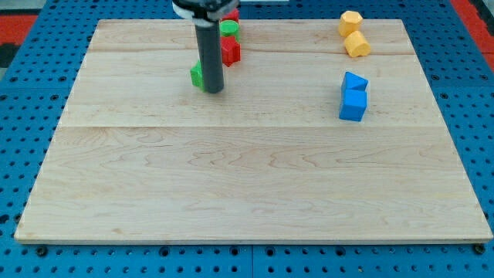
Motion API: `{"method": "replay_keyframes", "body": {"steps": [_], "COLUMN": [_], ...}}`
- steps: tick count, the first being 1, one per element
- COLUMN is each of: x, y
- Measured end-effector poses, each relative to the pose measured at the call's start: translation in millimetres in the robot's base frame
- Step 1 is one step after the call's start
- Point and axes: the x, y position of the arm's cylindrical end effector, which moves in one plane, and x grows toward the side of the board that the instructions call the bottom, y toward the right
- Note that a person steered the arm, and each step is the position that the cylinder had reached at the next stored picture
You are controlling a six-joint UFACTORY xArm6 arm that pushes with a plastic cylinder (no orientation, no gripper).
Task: Move the blue blocks to the left side of the yellow blocks
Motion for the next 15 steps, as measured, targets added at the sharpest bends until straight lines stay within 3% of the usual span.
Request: {"method": "replay_keyframes", "body": {"steps": [1,2,3,5,7,8,9,10,12,13,15], "x": [-1.1,89.0,145.0,94.6,19.7,30.9,74.3,83.9,-12.1,-38.7,-33.9], "y": [-0.3,35.5,114.5,197.4,203.8,178.6,201.7,241.4,250.8,250.6,208.8]}}
